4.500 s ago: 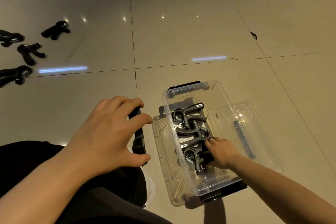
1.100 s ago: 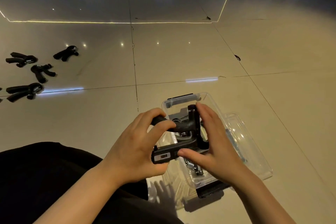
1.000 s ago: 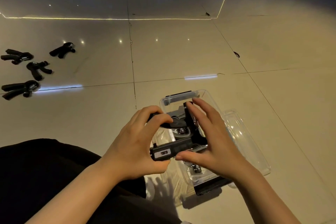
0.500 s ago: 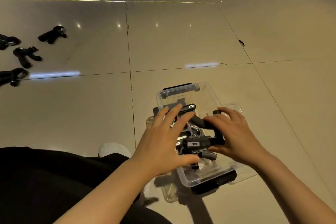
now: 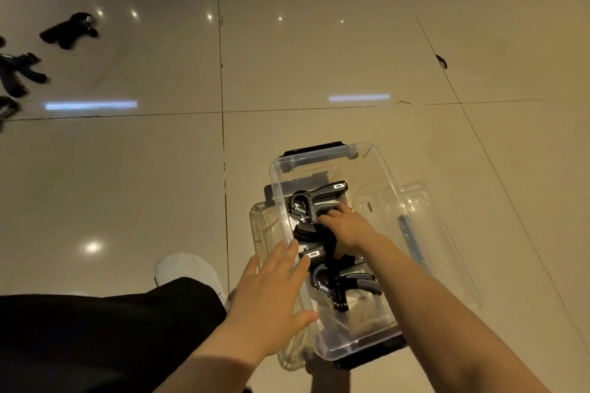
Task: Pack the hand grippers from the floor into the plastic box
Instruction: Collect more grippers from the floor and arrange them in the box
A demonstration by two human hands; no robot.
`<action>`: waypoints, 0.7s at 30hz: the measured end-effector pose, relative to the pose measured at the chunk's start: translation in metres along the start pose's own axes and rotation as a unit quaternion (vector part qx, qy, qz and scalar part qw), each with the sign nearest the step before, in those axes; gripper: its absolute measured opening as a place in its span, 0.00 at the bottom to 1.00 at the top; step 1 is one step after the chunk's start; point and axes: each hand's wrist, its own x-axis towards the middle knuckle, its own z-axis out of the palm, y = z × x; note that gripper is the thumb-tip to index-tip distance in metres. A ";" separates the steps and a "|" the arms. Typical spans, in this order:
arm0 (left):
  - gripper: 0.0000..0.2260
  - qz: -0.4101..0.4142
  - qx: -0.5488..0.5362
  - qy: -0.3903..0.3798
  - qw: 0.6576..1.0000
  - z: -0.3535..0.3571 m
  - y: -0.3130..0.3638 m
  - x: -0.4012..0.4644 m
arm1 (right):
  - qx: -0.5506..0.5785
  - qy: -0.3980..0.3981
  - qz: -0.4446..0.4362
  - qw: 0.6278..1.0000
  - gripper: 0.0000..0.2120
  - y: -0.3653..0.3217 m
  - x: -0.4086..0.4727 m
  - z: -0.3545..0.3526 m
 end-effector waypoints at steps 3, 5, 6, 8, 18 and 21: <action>0.35 0.015 -0.003 -0.027 1.000 0.001 -0.006 0.005 | 0.014 -0.007 0.003 1.000 0.41 0.006 0.005 0.008; 0.33 0.020 -0.012 -0.027 0.999 -0.001 -0.006 0.008 | 0.017 -0.005 -0.001 1.000 0.40 0.009 0.006 0.010; 0.32 0.024 -0.013 -0.027 0.999 -0.001 -0.006 0.009 | 0.017 -0.004 -0.002 1.000 0.40 0.009 0.005 0.010; 0.31 0.033 -0.010 -0.031 0.999 -0.002 -0.008 0.009 | 0.008 0.000 -0.003 1.000 0.39 0.009 0.004 0.011; 0.29 0.055 -0.006 -0.030 0.998 -0.002 -0.017 0.007 | 0.047 -0.011 0.022 0.999 0.38 0.003 0.005 0.015; 0.26 0.058 -0.007 -0.013 0.998 -0.010 -0.020 0.006 | 0.045 -0.006 0.019 0.999 0.37 0.003 0.004 0.016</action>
